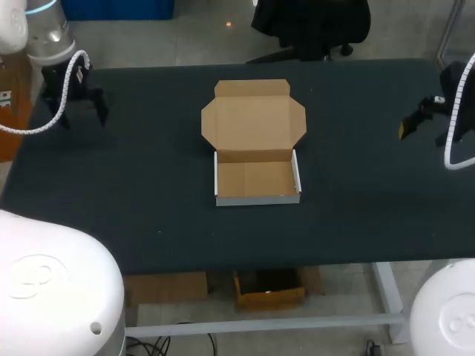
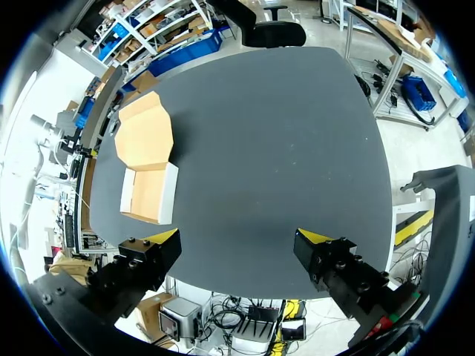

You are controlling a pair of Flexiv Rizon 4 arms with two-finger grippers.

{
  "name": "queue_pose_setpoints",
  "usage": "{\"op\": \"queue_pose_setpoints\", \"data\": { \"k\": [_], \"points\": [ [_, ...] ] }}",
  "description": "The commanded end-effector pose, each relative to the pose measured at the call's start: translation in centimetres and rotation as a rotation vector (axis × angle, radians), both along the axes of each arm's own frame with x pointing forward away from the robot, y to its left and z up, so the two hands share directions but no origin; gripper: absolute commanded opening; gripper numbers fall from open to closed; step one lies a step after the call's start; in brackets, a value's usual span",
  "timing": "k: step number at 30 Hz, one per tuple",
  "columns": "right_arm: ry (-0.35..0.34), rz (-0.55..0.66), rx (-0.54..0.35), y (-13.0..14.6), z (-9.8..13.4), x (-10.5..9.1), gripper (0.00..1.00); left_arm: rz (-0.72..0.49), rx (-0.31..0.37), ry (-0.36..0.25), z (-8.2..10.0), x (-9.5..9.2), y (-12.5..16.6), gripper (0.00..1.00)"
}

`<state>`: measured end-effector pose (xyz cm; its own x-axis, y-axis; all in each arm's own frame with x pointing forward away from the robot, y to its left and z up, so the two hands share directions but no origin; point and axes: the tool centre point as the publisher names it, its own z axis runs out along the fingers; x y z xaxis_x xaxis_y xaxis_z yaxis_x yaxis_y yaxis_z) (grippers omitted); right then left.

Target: Assemble the packaging by folding the flat box into shape, placing the metal phone stand inside, and closing the box properly

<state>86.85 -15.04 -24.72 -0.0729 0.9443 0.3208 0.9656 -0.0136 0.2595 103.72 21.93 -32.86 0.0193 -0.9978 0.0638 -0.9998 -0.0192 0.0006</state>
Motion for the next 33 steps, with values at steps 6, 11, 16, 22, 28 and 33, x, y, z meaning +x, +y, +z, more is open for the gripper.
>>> {"op": "queue_pose_setpoints", "data": {
  "k": [6,11,16,22,28,33],
  "points": [
    [0.006,0.002,0.000,-0.1,0.2,0.0,1.00,-0.002,-0.015,0.036,-1.4,3.1,0.9,1.00],
    [0.006,0.002,0.000,-0.1,0.2,0.0,1.00,-0.009,-0.010,0.031,-1.9,4.1,1.0,1.00],
    [0.006,0.002,0.000,-0.1,0.2,0.0,1.00,-0.004,-0.008,0.025,-2.6,5.1,1.4,1.00],
    [0.006,0.002,0.000,-0.1,0.2,0.0,1.00,0.001,-0.006,0.031,-3.5,6.5,1.8,1.00],
    [0.006,0.002,0.000,-0.1,0.2,0.0,1.00,0.008,0.011,0.035,-4.5,7.5,2.1,1.00],
    [0.006,0.002,0.000,-0.1,0.2,0.0,1.00,0.019,0.025,0.033,-5.1,8.2,2.4,1.00]
  ]
}}
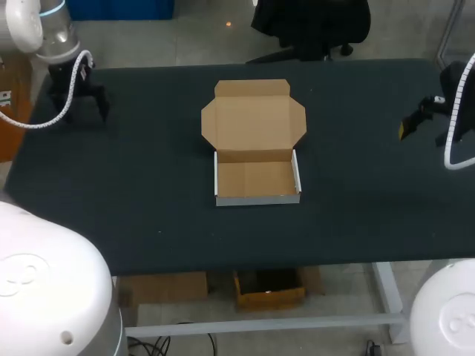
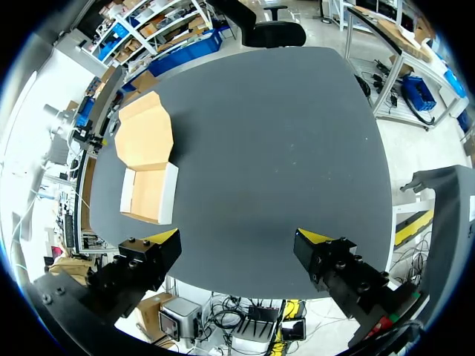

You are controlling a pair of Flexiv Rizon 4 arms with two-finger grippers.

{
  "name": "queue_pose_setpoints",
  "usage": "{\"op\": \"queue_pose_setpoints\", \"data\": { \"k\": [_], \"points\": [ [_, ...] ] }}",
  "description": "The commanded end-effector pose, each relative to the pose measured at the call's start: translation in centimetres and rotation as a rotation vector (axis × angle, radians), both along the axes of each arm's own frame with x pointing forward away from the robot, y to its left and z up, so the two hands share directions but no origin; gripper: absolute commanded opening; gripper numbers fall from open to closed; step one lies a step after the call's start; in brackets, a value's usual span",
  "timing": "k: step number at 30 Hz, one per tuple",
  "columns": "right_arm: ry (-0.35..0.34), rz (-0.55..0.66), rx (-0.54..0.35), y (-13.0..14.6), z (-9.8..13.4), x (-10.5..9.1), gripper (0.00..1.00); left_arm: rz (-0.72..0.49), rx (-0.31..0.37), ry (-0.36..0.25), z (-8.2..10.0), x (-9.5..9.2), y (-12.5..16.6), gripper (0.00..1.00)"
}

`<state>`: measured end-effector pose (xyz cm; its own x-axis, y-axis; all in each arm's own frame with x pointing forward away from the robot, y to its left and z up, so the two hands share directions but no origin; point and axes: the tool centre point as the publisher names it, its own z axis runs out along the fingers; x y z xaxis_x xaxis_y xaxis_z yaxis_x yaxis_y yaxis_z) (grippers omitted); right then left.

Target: Assemble the packaging by folding the flat box into shape, placing the metal phone stand inside, and closing the box properly

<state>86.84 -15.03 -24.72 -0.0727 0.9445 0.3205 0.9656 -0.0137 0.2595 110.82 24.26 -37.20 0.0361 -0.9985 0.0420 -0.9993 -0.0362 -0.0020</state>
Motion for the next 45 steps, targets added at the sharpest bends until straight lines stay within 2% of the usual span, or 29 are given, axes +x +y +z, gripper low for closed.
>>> {"op": "queue_pose_setpoints", "data": {
  "k": [1,6,11,16,28,45],
  "points": [
    [0.006,0.002,0.001,-0.1,0.2,0.0,1.00,0.005,0.007,0.035,-0.9,1.2,0.1,1.00],
    [0.006,0.002,0.001,-0.1,0.2,0.0,1.00,0.017,0.016,0.034,-1.2,1.6,0.6,1.00],
    [0.006,0.002,0.001,-0.1,0.2,0.0,1.00,0.026,0.011,0.026,-1.1,1.1,0.8,1.00],
    [0.006,0.002,0.001,-0.1,0.2,0.0,1.00,0.025,0.020,0.007,-1.0,0.4,0.5,1.00],
    [0.006,0.002,0.001,-0.1,0.2,0.0,1.00,0.033,0.029,-0.007,-1.2,0.4,-0.3,1.00],
    [0.006,0.002,0.001,-0.1,0.2,0.0,1.00,0.058,0.032,-0.007,-1.2,1.0,0.0,1.00]
  ]
}}
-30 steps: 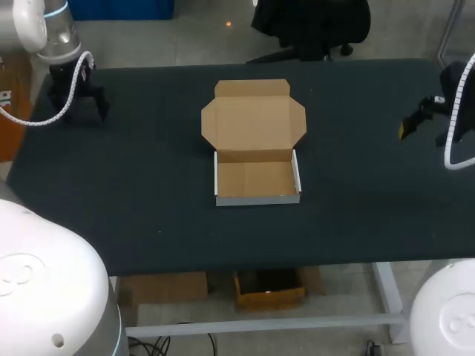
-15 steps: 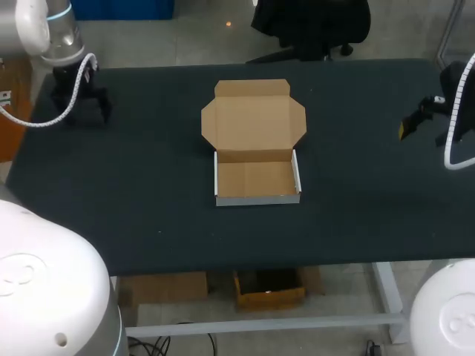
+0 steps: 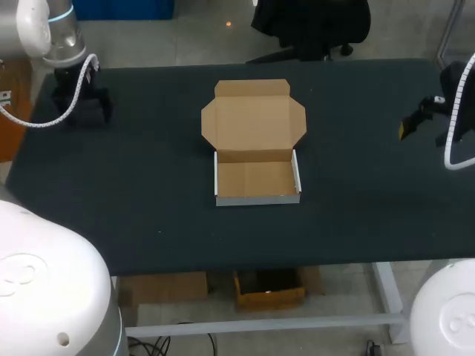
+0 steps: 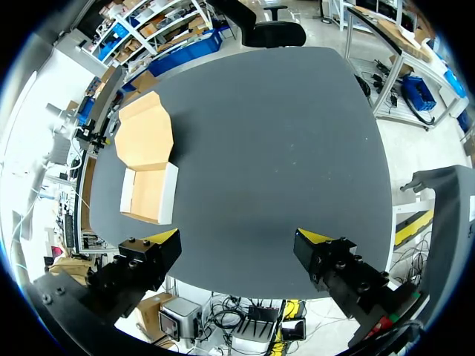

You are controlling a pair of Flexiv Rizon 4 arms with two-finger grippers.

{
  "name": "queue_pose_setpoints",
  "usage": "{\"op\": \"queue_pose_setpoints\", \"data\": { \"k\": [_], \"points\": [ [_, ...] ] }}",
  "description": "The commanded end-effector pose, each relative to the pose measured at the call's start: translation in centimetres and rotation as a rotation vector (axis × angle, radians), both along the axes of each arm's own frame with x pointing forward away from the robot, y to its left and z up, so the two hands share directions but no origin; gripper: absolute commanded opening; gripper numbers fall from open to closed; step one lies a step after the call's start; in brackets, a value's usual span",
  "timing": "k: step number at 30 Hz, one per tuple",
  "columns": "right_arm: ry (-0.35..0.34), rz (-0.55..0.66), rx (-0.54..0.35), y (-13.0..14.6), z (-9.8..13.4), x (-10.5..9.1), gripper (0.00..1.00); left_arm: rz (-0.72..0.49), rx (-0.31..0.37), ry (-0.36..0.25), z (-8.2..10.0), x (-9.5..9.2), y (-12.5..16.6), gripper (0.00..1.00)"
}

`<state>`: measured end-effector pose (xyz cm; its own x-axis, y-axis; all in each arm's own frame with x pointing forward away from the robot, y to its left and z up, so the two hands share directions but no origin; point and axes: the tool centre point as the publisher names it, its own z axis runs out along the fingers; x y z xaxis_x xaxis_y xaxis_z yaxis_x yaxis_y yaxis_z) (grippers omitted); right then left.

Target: Assemble the packaging by folding the flat box into shape, placing the metal phone stand inside, and closing the box properly

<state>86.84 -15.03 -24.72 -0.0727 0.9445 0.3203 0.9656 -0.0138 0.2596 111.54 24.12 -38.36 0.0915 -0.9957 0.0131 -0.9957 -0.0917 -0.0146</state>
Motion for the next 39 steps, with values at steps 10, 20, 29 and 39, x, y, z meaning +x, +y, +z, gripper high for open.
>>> {"op": "queue_pose_setpoints", "data": {
  "k": [10,20,29,39],
  "points": [
    [0.006,0.002,0.001,-0.1,0.2,0.0,1.00,0.011,0.014,0.005,-0.4,1.1,0.8,1.00],
    [0.006,0.002,0.001,-0.1,0.2,0.0,1.00,0.024,0.014,0.012,-1.0,2.1,1.5,1.00],
    [0.006,0.002,0.001,-0.1,0.2,0.0,1.00,0.042,0.016,0.010,-1.3,3.3,2.1,1.00],
    [0.006,0.002,0.001,-0.1,0.2,0.0,1.00,0.069,0.025,-0.001,-1.3,4.6,3.0,1.00]
  ]
}}
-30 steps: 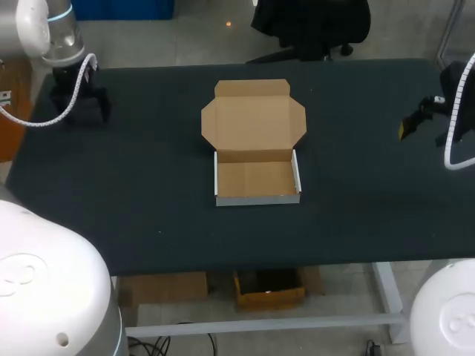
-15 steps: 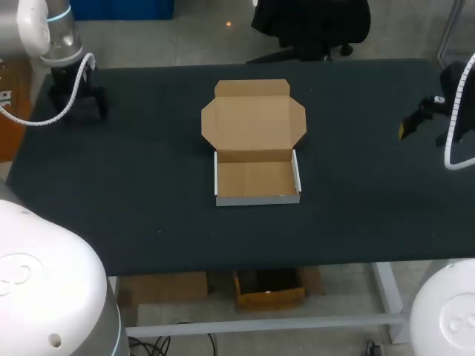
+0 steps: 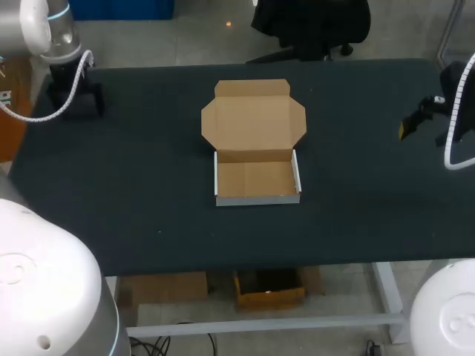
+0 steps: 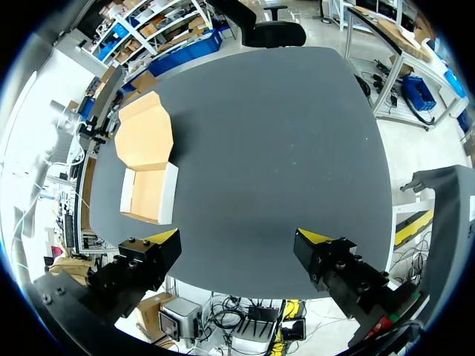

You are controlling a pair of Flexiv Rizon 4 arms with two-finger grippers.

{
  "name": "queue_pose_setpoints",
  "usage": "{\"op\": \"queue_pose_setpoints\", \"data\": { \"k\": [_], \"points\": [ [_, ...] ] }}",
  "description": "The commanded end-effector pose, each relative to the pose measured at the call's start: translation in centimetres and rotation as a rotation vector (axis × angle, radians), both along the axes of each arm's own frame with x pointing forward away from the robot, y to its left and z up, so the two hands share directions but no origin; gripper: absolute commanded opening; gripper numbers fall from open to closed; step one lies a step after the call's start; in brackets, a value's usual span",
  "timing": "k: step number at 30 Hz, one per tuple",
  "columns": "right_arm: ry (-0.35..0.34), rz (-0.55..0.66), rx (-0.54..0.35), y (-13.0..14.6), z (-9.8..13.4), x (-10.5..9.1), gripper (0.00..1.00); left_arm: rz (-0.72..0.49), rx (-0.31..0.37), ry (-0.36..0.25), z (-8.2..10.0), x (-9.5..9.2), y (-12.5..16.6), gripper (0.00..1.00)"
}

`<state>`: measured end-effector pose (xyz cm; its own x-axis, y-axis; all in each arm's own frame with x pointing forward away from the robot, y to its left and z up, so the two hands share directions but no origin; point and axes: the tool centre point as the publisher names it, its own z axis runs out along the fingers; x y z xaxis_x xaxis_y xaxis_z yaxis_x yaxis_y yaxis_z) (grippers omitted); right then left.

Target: Assemble the packaging by folding the flat box into shape, placing the metal phone stand inside, and closing the box properly

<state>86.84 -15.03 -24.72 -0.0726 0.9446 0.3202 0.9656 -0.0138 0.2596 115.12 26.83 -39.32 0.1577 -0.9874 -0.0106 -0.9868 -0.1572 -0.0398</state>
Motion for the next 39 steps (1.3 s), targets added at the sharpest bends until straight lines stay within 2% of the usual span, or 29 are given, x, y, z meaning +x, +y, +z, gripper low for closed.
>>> {"op": "queue_pose_setpoints", "data": {
  "k": [1,17,39],
  "points": [
    [0.006,0.002,0.001,-0.1,0.2,0.0,1.00,0.004,-0.002,0.020,-0.4,1.1,0.4,1.00],
    [0.006,0.002,0.001,-0.1,0.2,0.0,1.00,0.012,-0.001,0.015,-0.5,2.1,0.8,1.00],
    [0.006,0.002,0.001,-0.1,0.2,0.0,1.00,0.005,-0.003,-0.004,0.4,2.2,1.1,1.00]
  ]
}}
